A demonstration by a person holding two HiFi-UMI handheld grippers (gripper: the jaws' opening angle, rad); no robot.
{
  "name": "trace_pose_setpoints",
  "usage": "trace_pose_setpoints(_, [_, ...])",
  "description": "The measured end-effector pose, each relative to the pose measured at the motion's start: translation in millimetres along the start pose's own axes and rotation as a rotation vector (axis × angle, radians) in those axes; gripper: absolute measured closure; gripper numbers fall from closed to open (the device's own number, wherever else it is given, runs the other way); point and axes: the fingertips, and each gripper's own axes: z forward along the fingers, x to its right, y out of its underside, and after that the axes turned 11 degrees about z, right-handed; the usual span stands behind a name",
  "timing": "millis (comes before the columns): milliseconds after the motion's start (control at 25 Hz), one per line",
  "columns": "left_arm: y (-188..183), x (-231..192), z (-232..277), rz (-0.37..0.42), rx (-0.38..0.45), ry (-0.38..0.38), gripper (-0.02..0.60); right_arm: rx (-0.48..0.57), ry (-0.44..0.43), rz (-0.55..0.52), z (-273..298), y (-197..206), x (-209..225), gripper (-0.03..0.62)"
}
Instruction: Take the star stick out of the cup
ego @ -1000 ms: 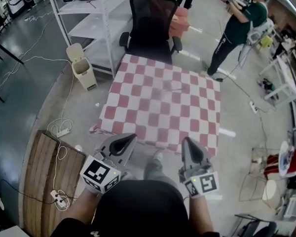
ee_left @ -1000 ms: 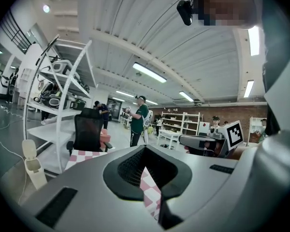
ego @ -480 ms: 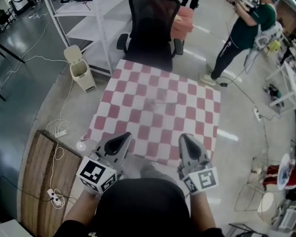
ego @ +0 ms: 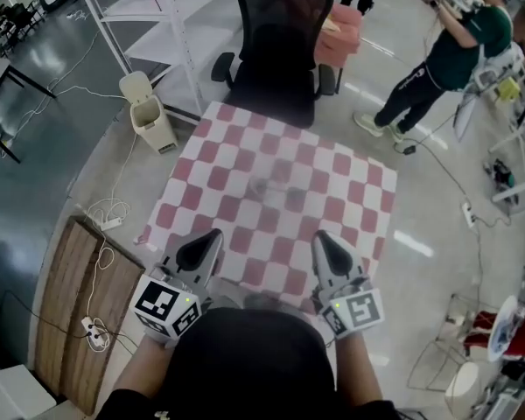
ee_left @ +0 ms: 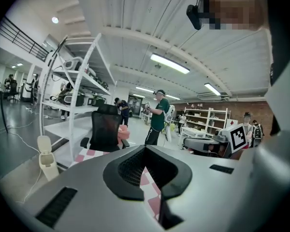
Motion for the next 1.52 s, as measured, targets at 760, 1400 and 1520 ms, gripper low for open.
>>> trace_pose_setpoints(760, [24, -3, 4, -0.032, -0.114, -0.079, 0.541, -0.133, -0.006, 0.040, 61, 44, 57, 0.382])
trace_pose_setpoints(1400, [53, -36, -4, -0.097, -0.183, -0.131, 0.541, -0.247, 0.078, 0.082, 126, 100, 84, 0.310])
trace_pose_setpoints(1520, [57, -39, -4, -0.109, -0.189, -0.138, 0.541, -0.261, 0.073, 0.095, 135, 106, 87, 0.310])
